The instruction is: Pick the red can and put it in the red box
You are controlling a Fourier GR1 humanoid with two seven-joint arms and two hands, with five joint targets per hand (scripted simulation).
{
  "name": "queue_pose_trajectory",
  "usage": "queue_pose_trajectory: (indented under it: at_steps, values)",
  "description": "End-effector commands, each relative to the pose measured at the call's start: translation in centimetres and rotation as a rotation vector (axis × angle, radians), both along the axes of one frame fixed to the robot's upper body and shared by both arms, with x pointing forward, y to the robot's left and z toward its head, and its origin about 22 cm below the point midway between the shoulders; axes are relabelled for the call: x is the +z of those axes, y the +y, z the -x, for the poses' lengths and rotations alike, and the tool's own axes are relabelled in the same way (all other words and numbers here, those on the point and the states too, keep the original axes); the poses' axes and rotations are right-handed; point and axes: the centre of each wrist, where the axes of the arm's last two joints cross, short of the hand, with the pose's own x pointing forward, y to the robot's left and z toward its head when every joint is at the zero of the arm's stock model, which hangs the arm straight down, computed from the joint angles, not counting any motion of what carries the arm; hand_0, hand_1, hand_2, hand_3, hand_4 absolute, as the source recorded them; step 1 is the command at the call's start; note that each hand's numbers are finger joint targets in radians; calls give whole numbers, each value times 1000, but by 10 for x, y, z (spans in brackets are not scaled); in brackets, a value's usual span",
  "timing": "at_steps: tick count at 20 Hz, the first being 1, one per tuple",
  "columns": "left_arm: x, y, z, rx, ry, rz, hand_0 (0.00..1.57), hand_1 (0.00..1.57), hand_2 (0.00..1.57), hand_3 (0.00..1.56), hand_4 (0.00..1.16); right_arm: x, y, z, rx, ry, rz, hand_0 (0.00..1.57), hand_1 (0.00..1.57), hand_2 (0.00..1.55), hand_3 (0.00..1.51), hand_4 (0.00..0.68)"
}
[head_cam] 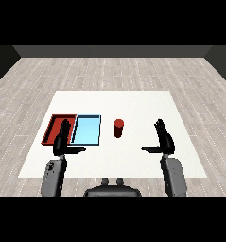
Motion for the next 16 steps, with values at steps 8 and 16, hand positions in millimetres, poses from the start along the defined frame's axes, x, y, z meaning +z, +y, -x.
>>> queue_pose_trajectory:
  at_steps: [8,16]
  values:
    - [-25,19,9,1,-145,26,0,0,0,0,0,-17,-3,-3,28,-83,-56,0,0,0,0,0]
    - [-37,11,9,-12,-144,46,0,0,0,0,0,-26,8,-23,68,-84,-36,0,0,0,0,0]
